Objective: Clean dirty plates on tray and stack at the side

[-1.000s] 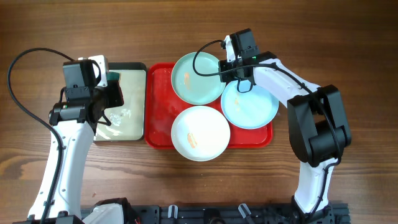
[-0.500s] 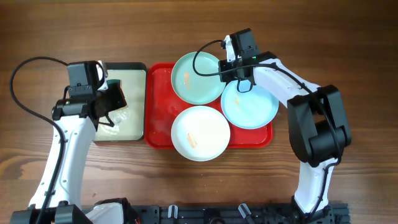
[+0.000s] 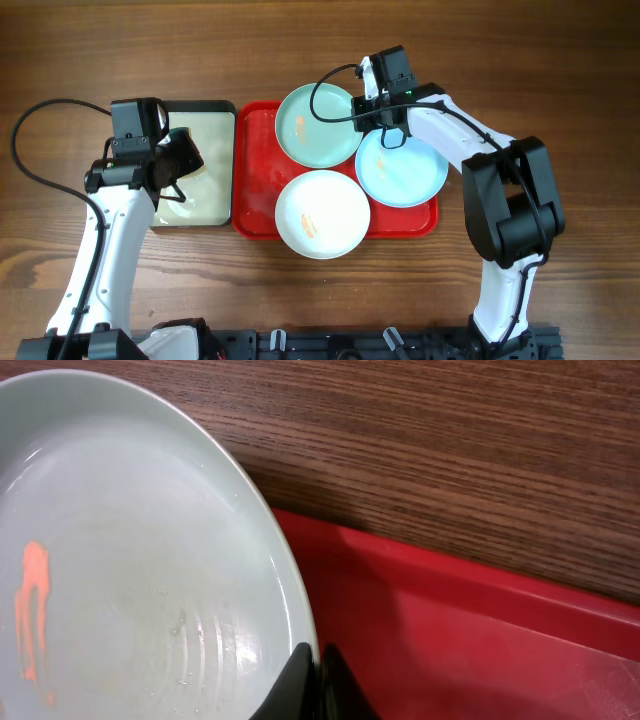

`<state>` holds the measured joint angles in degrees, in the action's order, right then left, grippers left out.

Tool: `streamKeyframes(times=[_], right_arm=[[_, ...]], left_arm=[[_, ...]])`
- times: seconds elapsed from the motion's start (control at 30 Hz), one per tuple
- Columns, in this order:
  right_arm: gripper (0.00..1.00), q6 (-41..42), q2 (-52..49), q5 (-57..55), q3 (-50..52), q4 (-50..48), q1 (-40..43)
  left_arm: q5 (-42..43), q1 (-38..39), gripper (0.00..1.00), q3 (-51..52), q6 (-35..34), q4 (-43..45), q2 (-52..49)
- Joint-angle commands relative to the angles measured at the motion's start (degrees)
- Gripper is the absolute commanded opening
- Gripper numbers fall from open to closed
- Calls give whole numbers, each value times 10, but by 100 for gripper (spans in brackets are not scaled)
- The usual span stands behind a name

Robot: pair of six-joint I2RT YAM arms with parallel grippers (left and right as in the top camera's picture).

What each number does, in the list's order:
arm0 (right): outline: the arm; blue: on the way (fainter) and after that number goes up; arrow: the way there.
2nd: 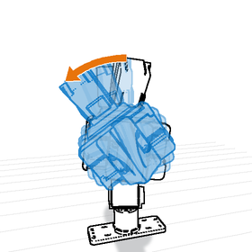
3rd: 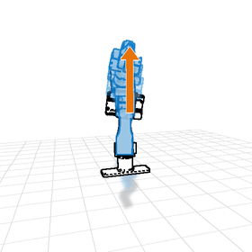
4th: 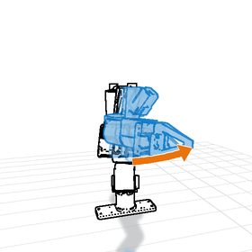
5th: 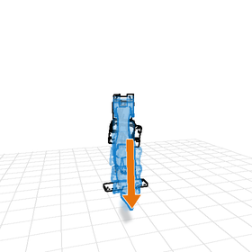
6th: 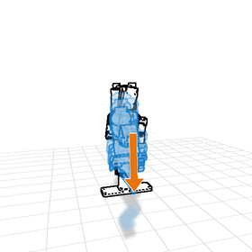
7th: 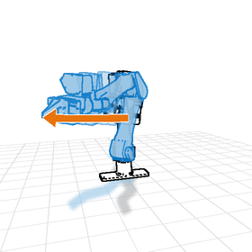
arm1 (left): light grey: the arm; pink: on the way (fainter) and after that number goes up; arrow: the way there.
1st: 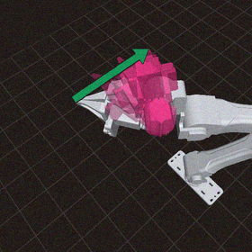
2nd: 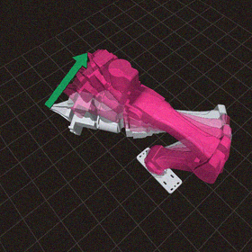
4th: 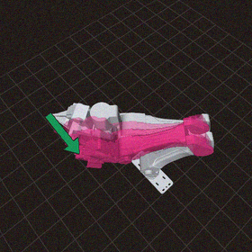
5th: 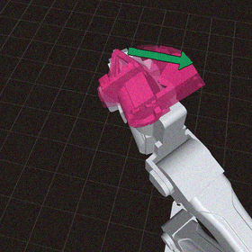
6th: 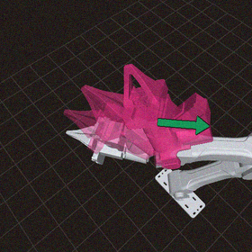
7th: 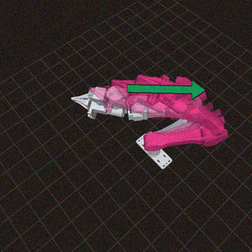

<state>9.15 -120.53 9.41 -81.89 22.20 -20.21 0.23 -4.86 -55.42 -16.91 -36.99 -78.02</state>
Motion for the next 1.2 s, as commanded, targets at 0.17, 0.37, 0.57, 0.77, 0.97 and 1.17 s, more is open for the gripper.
streamKeyframes(times=[0.17, 0.37, 0.57, 0.77, 0.97, 1.17], right_arm=[[4, 1, 10, 12, -2, -1, -1], [4, 19, 10, 18, -2, 1, -1], [4, 19, 10, 33, -2, 5, -1], [4, 19, 10, 33, -2, 7, -1], [4, 19, 10, 33, -2, 8, -1], [4, 21, 10, 36, -2, 10, -1]], left_arm=[[0, 3, 4, -5, 72, 1, -9], [2, 12, 4, -3, 76, 3, -9], [-15, 38, 4, -3, 107, 19, -9], [-28, 39, 4, -3, 107, 51, -9], [10, 39, 4, -3, 107, 53, -9], [-21, 39, 4, -3, 108, 54, -9]])
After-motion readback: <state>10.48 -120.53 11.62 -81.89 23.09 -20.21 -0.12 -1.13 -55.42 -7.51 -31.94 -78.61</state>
